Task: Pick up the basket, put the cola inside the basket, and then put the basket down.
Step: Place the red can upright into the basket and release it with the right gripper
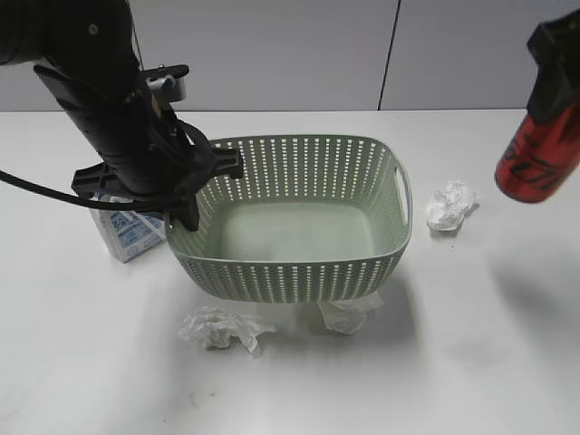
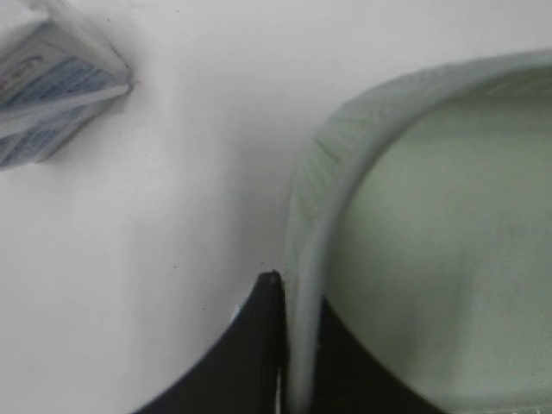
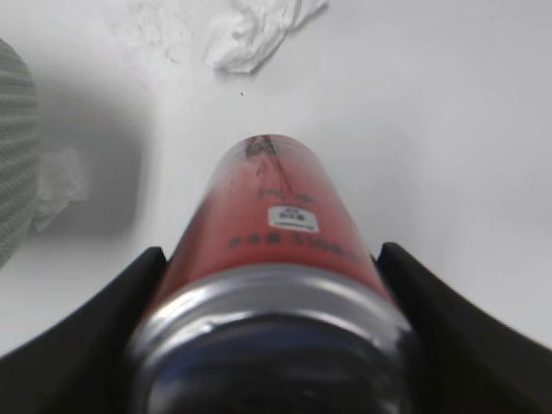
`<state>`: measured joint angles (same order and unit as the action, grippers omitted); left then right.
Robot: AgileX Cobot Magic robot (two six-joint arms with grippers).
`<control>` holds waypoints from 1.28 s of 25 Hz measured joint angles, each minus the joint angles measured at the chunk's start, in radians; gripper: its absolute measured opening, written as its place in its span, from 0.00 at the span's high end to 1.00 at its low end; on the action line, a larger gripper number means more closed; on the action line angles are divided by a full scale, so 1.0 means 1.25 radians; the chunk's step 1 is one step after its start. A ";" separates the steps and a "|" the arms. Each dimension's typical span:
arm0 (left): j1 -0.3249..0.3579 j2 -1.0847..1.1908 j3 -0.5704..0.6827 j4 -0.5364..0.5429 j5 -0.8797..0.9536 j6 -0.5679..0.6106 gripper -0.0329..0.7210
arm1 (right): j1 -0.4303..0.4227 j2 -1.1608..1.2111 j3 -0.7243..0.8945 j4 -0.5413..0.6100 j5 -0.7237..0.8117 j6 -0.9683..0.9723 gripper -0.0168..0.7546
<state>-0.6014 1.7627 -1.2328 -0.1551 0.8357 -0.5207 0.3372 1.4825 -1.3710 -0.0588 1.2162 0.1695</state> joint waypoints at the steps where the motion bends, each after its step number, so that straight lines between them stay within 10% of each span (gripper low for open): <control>1: 0.000 0.000 0.000 0.002 -0.001 0.000 0.95 | 0.000 0.000 -0.028 0.008 0.004 -0.009 0.30; 12: 0.000 0.000 0.000 -0.010 -0.023 0.000 0.95 | 0.002 0.013 -0.174 0.370 0.008 -0.148 0.30; 32: 0.000 0.000 0.000 -0.011 -0.022 0.000 0.95 | 0.157 0.304 -0.174 0.395 -0.102 -0.160 0.30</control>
<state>-0.6014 1.7630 -1.2328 -0.1688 0.8079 -0.5207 0.5333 1.8631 -1.5891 0.4349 1.0885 -0.0307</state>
